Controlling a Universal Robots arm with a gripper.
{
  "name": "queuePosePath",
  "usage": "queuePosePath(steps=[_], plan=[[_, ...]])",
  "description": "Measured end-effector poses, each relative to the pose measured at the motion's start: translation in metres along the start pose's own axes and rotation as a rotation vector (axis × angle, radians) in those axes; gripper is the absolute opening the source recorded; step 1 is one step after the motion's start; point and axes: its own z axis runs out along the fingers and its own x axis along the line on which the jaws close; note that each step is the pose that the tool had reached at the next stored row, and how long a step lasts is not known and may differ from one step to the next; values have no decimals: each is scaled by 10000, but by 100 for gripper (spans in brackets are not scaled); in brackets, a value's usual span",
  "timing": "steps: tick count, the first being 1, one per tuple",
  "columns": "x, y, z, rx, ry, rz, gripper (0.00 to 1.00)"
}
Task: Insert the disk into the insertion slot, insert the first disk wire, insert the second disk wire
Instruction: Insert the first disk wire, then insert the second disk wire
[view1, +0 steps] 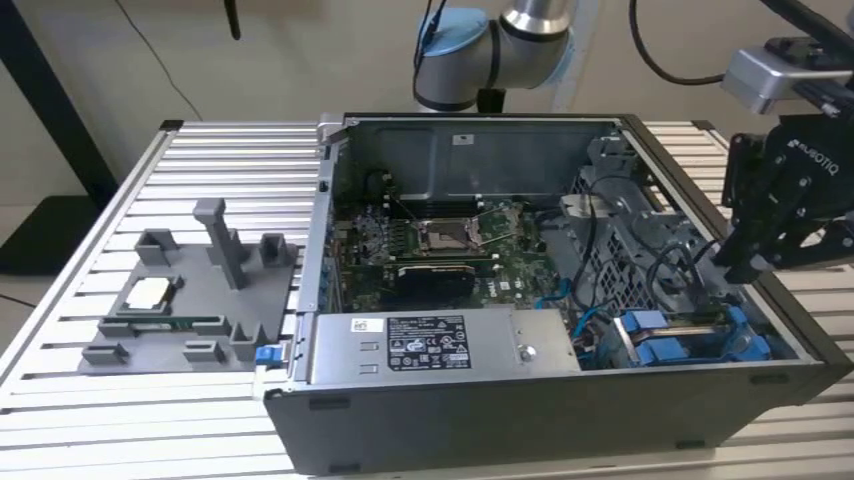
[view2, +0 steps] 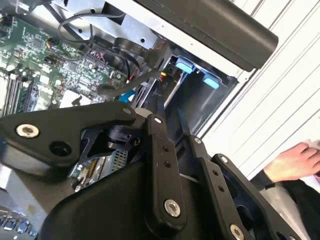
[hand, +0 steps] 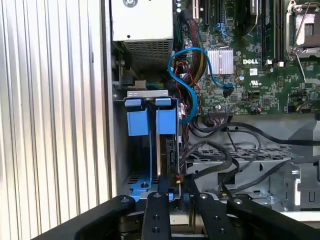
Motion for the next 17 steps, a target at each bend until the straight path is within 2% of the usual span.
queuePosePath(steps=[1,4,5,6,12,17], plan=[[-5,0,0,-4,-111,-3,27],[-21,-9,6,-25,-557,-10,27],[-26,-25,7,-31,-676,-13,27],[-30,-51,10,-35,-757,-14,27],[-46,-234,24,-52,-1119,-24,27],[-51,-325,37,-84,-1227,-25,27]])
